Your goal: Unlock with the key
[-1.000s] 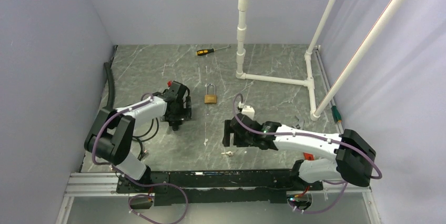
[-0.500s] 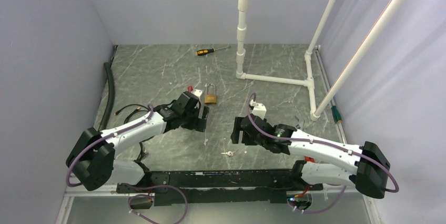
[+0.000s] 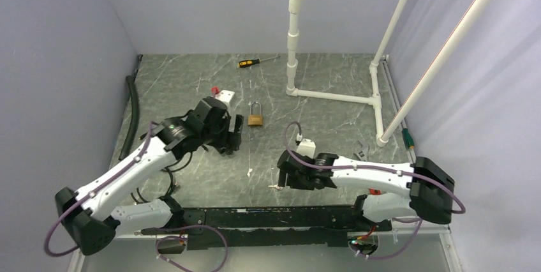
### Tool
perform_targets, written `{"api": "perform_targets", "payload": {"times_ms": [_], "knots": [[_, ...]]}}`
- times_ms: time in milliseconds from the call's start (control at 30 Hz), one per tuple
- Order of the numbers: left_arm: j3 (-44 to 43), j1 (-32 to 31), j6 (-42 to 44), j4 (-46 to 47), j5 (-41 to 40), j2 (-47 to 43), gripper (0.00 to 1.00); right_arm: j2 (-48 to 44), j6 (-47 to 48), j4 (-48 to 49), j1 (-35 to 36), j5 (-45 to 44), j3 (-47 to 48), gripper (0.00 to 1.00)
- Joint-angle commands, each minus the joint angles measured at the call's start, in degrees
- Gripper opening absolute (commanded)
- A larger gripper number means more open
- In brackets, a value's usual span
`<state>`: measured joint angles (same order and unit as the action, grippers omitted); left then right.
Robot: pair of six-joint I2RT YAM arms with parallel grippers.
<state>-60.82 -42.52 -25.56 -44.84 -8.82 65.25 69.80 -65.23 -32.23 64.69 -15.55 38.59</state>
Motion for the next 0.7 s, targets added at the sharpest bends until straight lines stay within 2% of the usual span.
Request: {"api": "perform_targets", "payload": {"times_ms": [0, 133, 200, 400, 667], "knots": [[-4.38, -0.05, 2.82, -12.92, -7.01, -4.44, 0.91, 6.56, -13.29, -5.73, 2.04, -4.21, 5.71, 0.70], [3.29, -0.08, 5.45, -7.17, -8.51, -8.68, 0.94, 12.43, -12.69, -6.26, 3.86, -4.85, 10.94, 0.69], [2.41, -0.05, 5.99, -7.66, -5.56, -8.05, 0.93, 14.20, -12.21, -6.33, 4.28, -5.08, 12.55, 0.68], [1.24, -0.10, 5.87, -9.23, -7.00, -3.37, 0.91, 17.75, -12.47, -7.13, 4.61, -4.94, 14.08, 0.65], [1.62, -0.03, 6.20, -8.58, -5.29, -2.24, 0.91, 20.21, -12.43, -4.86, 4.75, -4.57, 12.31, 0.62]]}}
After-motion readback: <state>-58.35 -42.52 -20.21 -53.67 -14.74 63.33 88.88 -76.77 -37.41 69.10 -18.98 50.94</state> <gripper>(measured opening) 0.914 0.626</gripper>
